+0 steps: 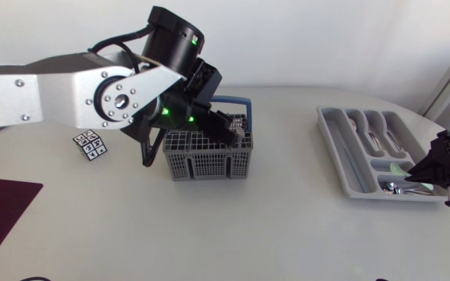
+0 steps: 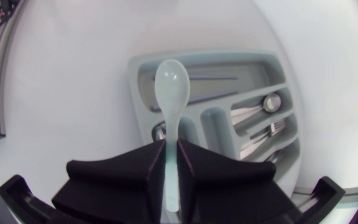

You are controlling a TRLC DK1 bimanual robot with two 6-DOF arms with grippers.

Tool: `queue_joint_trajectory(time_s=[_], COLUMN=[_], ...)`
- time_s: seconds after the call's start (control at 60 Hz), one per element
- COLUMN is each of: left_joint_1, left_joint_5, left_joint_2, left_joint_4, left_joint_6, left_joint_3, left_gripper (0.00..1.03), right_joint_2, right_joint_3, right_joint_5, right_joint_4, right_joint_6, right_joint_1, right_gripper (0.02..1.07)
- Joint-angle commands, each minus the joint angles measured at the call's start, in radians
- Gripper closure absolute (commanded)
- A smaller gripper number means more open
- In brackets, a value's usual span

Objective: Transfer all utensils from the basket to the drawer tray.

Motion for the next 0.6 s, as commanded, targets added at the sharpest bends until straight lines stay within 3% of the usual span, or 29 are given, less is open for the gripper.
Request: queue_joint_trajectory(time_s=[0.0, 0.25, 0.433, 0.55, 0.583], left_joint_1=[-0.012, -0.015, -0.027, -0.033, -0.035], left_joint_5=[-0.019, -0.037, -0.069, -0.08, -0.085], left_joint_2=[0.032, 0.046, 0.058, 0.069, 0.073], left_joint_4=[0.016, 0.025, 0.035, 0.04, 0.04], left_joint_6=[0.019, 0.025, 0.033, 0.035, 0.036], left_joint_3=[-0.019, -0.021, -0.018, -0.012, -0.005], left_gripper=[0.46, 0.46, 0.46, 0.46, 0.46], right_joint_2=[0.066, 0.118, 0.122, 0.125, 0.123], right_joint_3=[0.035, 0.017, -0.069, -0.088, -0.089], right_joint_5=[0.039, 0.143, 0.223, 0.222, 0.209], right_joint_4=[0.006, 0.098, 0.238, 0.264, 0.268], right_joint_6=[-0.081, -0.157, -0.171, -0.173, -0.173], right_joint_1=[-0.018, -0.015, 0.006, 0.012, 0.011], right_gripper=[1.01, 1.0, 0.77, 0.74, 0.62])
